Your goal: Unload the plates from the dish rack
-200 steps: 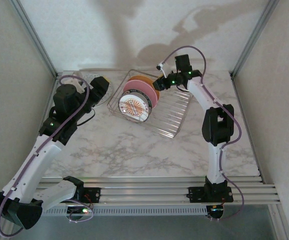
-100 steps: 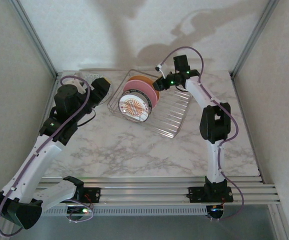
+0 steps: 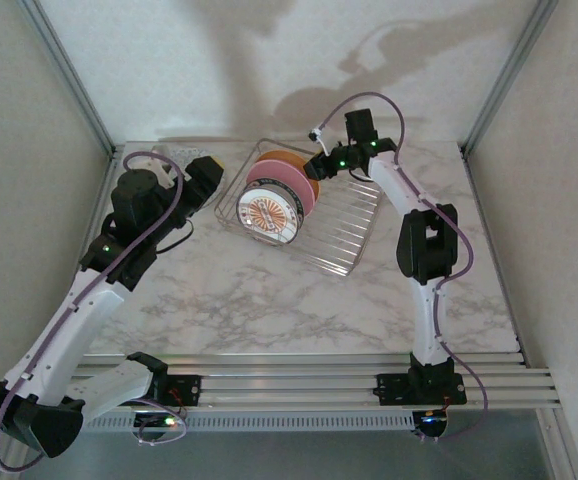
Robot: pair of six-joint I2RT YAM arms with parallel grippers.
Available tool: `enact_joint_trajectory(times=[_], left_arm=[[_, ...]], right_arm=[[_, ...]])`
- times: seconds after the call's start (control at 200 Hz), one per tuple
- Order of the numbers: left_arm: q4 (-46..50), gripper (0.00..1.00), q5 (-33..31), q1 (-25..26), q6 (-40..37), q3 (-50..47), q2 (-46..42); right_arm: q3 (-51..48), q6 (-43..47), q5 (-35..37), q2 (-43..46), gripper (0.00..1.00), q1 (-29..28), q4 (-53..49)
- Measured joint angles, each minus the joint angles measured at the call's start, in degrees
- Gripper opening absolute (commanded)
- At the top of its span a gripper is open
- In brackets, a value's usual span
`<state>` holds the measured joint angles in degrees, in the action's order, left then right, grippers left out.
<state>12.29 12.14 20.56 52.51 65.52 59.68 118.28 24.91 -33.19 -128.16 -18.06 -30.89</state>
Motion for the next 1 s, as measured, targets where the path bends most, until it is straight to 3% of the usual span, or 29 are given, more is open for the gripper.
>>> enact_joint_trajectory(times=[0.24,0.435,0.661,1.001], left_arm=[[0.0,0.71,0.0,0.1,0.0,0.0,0.1],[0.0,0.71,0.0,0.4,0.0,0.0,0.1],[0.0,0.71,0.0,0.4,0.0,0.0,0.1],[0.0,0.71,0.0,0.4,0.0,0.0,0.1]], right_arm=[[0.3,0.0,0.7,-0.3,0.41,-0.7,0.1],[0.8,0.0,2.6,-1.0,0.34,-1.5,0.2],[0.8,0.0,4.1,-1.0,0.22,-2.2,0.2],[0.9,0.7,12.4,-0.7,0.03,-4.2,2.4]])
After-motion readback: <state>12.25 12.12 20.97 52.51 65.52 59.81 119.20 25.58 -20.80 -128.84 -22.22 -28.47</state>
